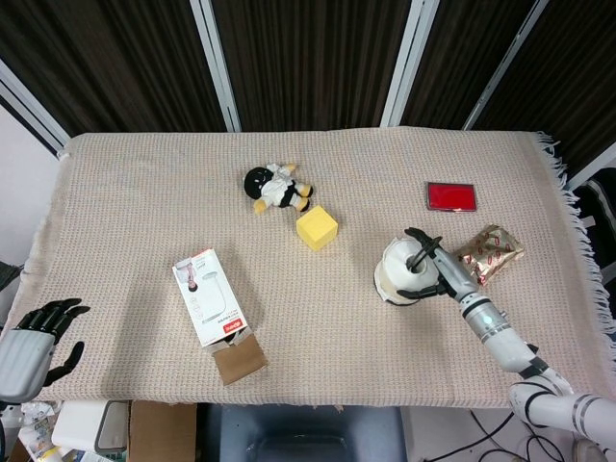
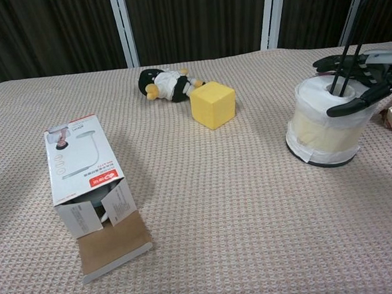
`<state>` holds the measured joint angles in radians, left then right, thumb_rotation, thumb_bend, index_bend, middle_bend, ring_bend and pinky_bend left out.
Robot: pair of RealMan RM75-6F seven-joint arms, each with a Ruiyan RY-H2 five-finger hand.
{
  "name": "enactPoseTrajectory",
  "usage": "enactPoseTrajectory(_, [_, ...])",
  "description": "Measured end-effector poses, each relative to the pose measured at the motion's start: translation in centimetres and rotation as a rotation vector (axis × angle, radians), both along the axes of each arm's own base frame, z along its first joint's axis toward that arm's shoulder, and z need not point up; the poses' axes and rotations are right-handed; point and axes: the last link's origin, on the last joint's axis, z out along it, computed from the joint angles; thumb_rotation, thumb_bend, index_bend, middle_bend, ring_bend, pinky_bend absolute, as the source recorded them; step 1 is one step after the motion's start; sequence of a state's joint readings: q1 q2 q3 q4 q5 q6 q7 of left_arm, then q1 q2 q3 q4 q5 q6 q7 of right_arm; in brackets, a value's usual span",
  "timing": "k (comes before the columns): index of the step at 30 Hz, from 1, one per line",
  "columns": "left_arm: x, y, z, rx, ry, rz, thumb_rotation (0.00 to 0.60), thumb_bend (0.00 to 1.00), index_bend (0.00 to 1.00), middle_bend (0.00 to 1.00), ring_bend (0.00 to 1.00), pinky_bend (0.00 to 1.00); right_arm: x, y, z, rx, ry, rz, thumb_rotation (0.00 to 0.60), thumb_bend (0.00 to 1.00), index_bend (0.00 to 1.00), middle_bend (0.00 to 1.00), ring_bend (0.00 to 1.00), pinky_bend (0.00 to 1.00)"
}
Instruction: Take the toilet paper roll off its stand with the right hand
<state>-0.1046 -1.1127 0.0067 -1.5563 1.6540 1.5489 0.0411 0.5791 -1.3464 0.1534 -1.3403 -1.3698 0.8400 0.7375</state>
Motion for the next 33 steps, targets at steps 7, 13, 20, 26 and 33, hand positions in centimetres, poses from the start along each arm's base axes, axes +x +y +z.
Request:
enactPoseTrajectory(7, [0.0,0.0,0.1,-0.001,-0.008,0.001,0.600,0.44,0.27,0.21,0.20,0.31,-0.1,-0.1,-1.1,0.004,0.027,0.003,0.600,0.00,0.00,0.00,0.00,0.01])
enactPoseTrajectory(13, [-0.1,0.0,0.2,-0.006,-0.012,0.001,0.600,0.44,0.27,0.21,0.20,0.31,-0.5,-0.3,-1.3,-0.025,0.058,-0.008,0.600,0.00,0.02,0.12,0.16,0.21])
enactPoseTrajectory(20, [-0.1,0.1,0.1,-0.011,-0.012,0.002,0.600,0.44,0.27,0.21,0.20,0.31,-0.8,-0.6,-1.2,-0.120,0.088,-0.014,0.600,0.15,0.43,0.47,0.56,0.58])
enactPoseTrajectory(26, [-0.1,0.1,0.1,-0.015,-0.012,0.004,0.600,0.44,0.27,0.21,0.21,0.31,-0.7,-0.8,-0.5,-0.241,0.111,-0.013,0.600,0.18,0.49,0.52,0.61,0.64])
enactPoseTrajectory(33, [-0.1,0.1,0.1,-0.018,-0.009,0.004,0.600,0.44,0.27,0.21,0.21,0.31,0.9,-0.1,2.0,-0.347,0.092,0.032,0.600,0.18,0.49,0.52,0.61,0.64])
